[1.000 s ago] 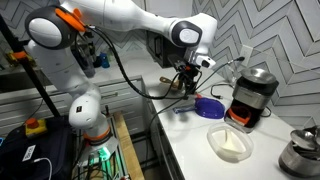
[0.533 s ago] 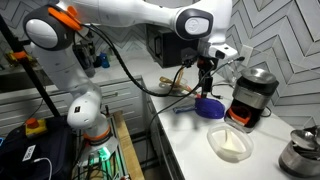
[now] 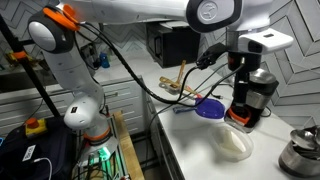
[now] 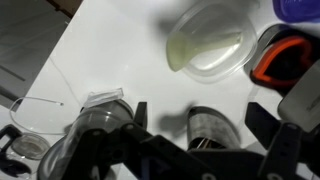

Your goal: Remove the black serving spoon from the utensil holder

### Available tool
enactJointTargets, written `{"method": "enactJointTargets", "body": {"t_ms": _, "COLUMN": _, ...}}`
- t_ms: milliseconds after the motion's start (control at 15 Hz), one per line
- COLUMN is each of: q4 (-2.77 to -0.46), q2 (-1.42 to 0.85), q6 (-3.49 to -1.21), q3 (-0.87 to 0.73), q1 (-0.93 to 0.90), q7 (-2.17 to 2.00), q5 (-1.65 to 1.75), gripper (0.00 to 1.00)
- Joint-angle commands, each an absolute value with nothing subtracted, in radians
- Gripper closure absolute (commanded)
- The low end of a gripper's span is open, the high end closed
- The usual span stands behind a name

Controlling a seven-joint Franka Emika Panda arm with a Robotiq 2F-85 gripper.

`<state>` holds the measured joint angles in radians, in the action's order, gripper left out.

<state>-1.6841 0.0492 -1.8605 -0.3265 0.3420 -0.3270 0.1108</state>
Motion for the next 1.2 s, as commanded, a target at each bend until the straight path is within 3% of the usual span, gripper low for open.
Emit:
{"method": "enactJointTargets", "body": {"t_ms": 0, "q4": -1.652, "q2": 0.029, "q6": -1.857, "q3": -0.342, "q1": 0.352, "q7": -0.334, "q5": 0.109, "gripper": 0.0}}
{"method": "enactJointTargets", "body": {"t_ms": 200, "q4": -1.616, "q2": -0.006, "q6": -1.857, "q3": -0.35, "q1": 0.36, "q7": -0.348, "q5": 0.109, "gripper": 0.0}}
{"method": "enactJointTargets", "body": {"t_ms": 733, "q4": -1.437, "q2": -0.2, "q6": -2.296, "q3": -0.42, "q1": 0.408, "q7": -0.537, "q5": 0.143, "gripper": 0.0}}
{"method": "enactJointTargets", "body": {"t_ms": 1133, "q4": -1.383, "q2": -0.312, "q6": -2.477, "q3": -0.52, "q1": 0.37, "q7": -0.76, "q5": 0.458, "gripper": 0.0}}
